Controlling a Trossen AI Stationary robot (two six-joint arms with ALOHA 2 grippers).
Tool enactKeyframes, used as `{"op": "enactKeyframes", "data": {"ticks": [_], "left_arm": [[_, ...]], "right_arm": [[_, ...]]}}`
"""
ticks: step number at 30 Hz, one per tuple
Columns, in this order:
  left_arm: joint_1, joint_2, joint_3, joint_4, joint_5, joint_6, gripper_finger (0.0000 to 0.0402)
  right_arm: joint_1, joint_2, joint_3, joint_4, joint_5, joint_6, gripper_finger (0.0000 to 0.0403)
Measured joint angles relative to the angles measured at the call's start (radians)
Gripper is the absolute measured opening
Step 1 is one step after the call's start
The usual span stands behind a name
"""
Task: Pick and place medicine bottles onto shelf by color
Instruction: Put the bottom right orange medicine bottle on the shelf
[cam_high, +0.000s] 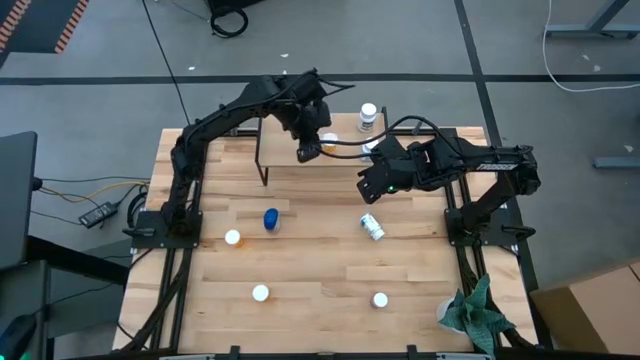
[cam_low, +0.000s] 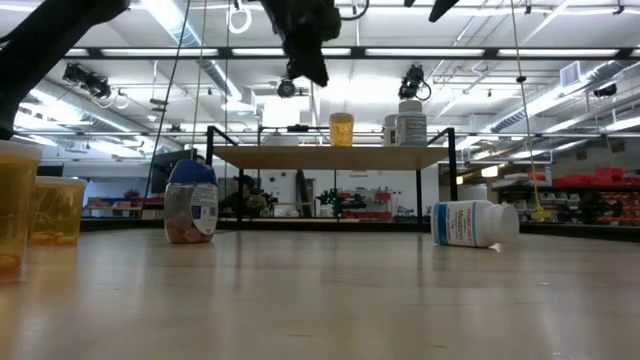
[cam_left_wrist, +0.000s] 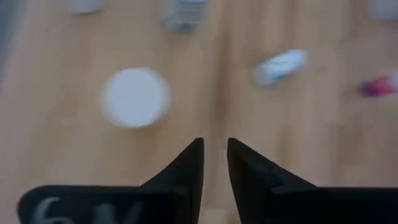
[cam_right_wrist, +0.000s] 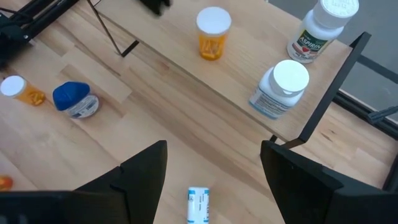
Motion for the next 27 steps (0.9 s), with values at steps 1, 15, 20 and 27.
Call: {"op": "enactKeyframes", "data": {"ticks": [1,15,20,27], "left_arm": [[-0.005,0.0,-0.002,-0.011,0.036,0.0,0.0068],[-0.034,0.024,-0.209,0.214,-0.098,0.071,0.001],[-0.012,0.024,-0.252,0.216,-0.1,0.086,0.001],[0.003,0.024,-0.293,0.293,-0.105,0.086,0.0019]], "right_arm": [[0.0,0.0,0.0,0.001,0.003,-0.004,0.0266],[-0.007,0.0,0.0,0.001,0.0,-0.009,0.0266],[-0.006,0.0,0.0,0.001,-0.009,-0.001,0.0266],[-0.006,0.0,0.0,0.001,-0.012,0.0,0.0266]]}}
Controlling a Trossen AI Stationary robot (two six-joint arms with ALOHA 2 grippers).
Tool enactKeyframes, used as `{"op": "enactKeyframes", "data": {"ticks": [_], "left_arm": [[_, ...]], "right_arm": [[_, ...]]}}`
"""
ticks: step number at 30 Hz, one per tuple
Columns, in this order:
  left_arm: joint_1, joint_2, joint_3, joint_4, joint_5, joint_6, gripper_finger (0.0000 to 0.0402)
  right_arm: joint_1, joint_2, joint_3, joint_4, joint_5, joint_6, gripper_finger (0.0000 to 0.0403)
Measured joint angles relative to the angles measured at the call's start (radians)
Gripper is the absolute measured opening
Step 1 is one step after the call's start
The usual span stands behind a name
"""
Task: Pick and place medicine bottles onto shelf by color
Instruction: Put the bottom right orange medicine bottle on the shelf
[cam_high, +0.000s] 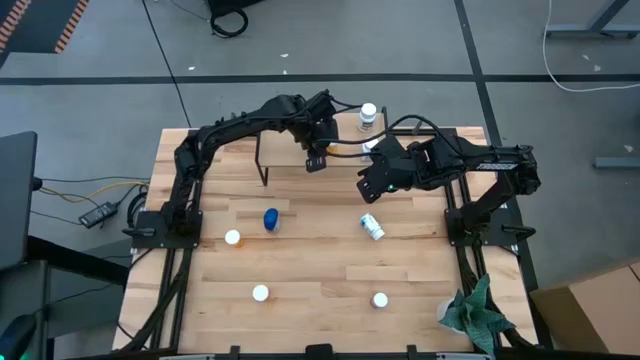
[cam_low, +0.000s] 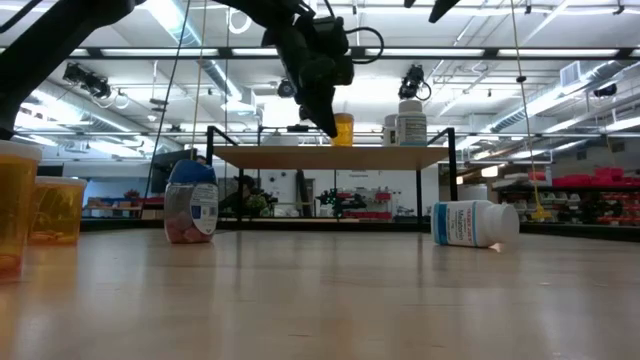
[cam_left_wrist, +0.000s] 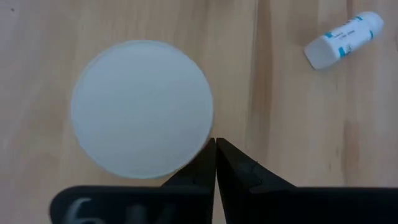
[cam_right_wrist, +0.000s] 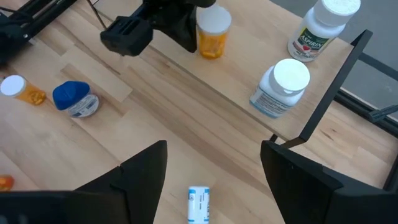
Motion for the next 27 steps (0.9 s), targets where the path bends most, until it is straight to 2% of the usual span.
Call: {"op": "enactKeyframes", "data": {"ticks": [7,12,27], "left_arm": [[0.002,0.0,0.0,0.102,0.0,0.0,0.0008],[0.014,0.004,0.001,0.155,-0.002,0.0,0.0016],[0.071,0.061,0.0,0.198,-0.019,-0.08,0.0015]], "right_arm": [[0.0,0.0,0.0,0.0,-0.019,0.011,0.0266],[0.0,0.0,0.0,0.0,-0.049,0.016,0.0266],[0.0,0.0,0.0,-0.002,-0.097,0.058,0.0266]]}}
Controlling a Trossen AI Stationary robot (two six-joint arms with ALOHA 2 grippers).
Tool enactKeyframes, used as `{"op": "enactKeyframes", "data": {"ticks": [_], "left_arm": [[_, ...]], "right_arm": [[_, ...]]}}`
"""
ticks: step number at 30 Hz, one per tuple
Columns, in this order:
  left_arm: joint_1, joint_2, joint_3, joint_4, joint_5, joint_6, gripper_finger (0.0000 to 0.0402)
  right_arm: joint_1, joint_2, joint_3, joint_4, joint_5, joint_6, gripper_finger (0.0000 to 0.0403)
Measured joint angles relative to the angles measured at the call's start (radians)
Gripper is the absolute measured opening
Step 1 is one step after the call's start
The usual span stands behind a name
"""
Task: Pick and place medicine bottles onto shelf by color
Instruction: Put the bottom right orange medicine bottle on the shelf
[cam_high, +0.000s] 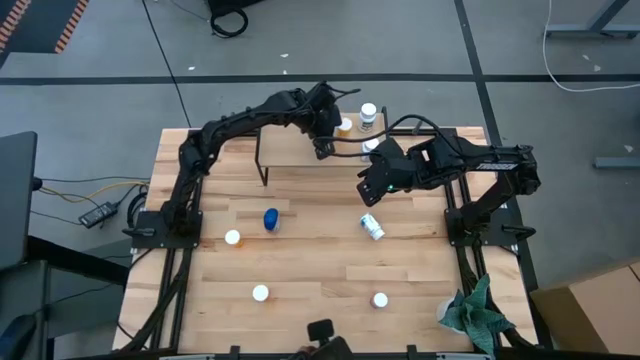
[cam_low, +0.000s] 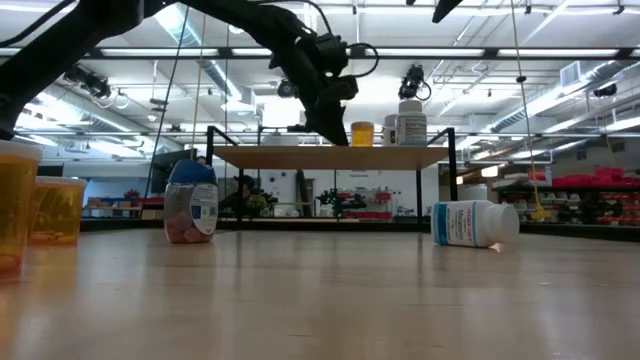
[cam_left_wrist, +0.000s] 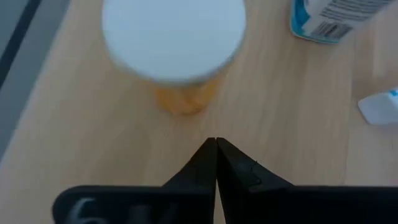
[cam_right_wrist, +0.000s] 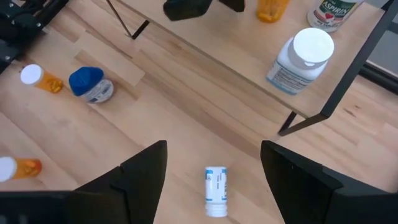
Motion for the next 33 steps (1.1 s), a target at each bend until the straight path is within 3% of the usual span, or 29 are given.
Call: {"op": "enactKeyframes", "data": {"ticks": [7,13,17,20,25,33], "left_arm": [[-0.003,-0.014,0.001,-0.003,0.015,-0.082,0.0021],[-0.051,-0.018,0.001,0.012,0.215,-0.097,0.0008],[-0.099,-0.018,0.001,0.082,0.247,-0.026,0.0009],[-0.127,-0.018,0.001,0.177,0.184,0.014,0.0021],[-0.147,-0.018,0.001,0.29,-0.046,0.054,0.0049],[-0.12,-0.017,0.001,0.294,-0.069,0.107,0.0084]], "right_arm": [[0.0,0.0,0.0,0.0,-0.005,0.006,0.0266],[0.0,0.0,0.0,0.0,-0.005,0.01,0.0266],[0.0,0.0,0.0,0.0,-0.005,0.01,0.0266],[0.001,0.0,0.0,0.0,-0.007,0.01,0.0266],[0.001,0.0,0.0,0.0,-0.025,0.021,0.0266],[0.021,0.0,0.0,0.0,-0.026,0.038,0.0266]]}}
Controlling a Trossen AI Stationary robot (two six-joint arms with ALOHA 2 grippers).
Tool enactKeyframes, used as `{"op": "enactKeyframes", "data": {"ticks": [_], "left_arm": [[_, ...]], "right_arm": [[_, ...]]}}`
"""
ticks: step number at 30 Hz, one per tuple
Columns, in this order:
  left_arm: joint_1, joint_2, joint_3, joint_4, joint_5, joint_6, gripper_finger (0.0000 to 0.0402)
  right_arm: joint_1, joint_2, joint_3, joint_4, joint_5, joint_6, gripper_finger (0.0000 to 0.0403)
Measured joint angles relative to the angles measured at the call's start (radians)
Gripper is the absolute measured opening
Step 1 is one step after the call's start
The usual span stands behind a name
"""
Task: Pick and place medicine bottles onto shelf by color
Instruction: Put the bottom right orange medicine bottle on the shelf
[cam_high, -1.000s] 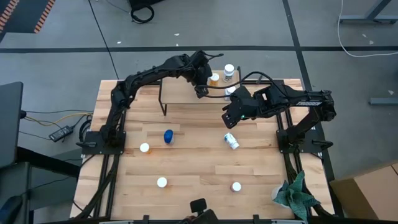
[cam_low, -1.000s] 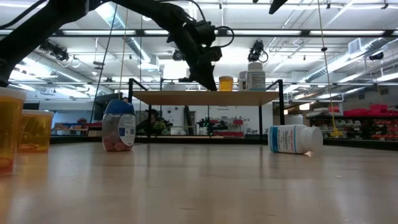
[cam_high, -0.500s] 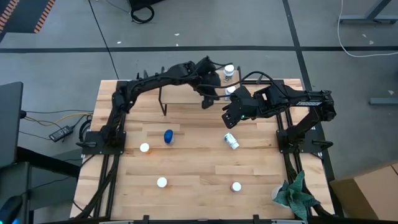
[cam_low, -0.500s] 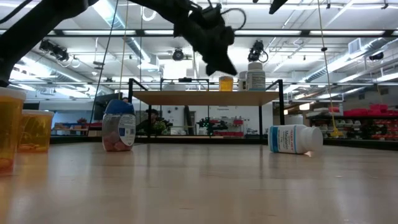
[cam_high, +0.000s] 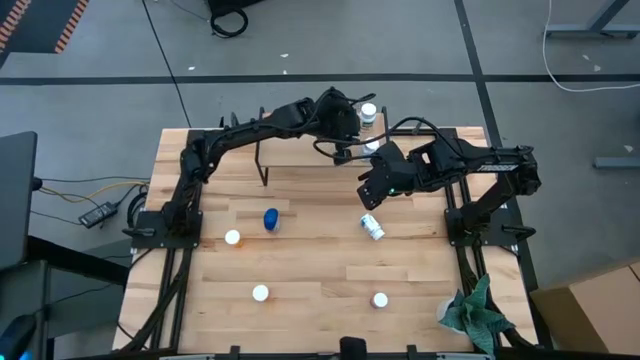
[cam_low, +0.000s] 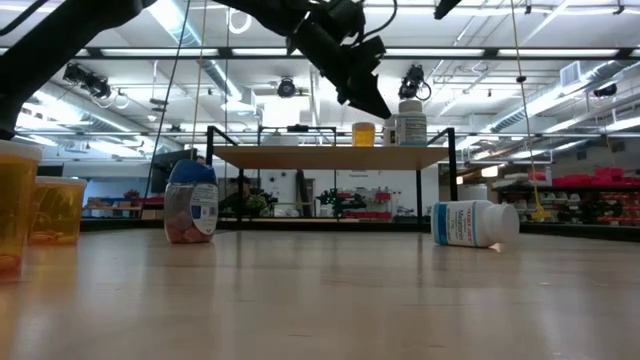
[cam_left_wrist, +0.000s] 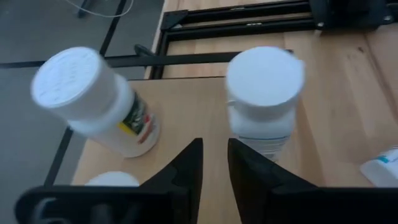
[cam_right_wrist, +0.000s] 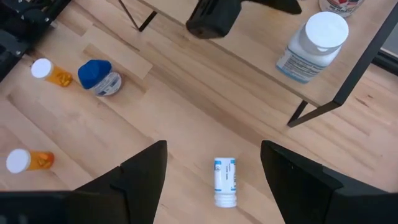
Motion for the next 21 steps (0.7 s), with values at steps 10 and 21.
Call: {"op": "enactKeyframes", "data": {"ticks": [10,21], "left_arm": [[0.045,0.016,0.0,-0.006,-0.011,0.001,0.0098],[0.05,0.03,0.0,-0.041,-0.054,0.002,0.0099]], "right_arm": [[0.0,0.0,0.0,0.0,0.0,0.001,0.0266],[0.0,0.0,0.0,0.001,0.0,0.019,0.0266]]}}
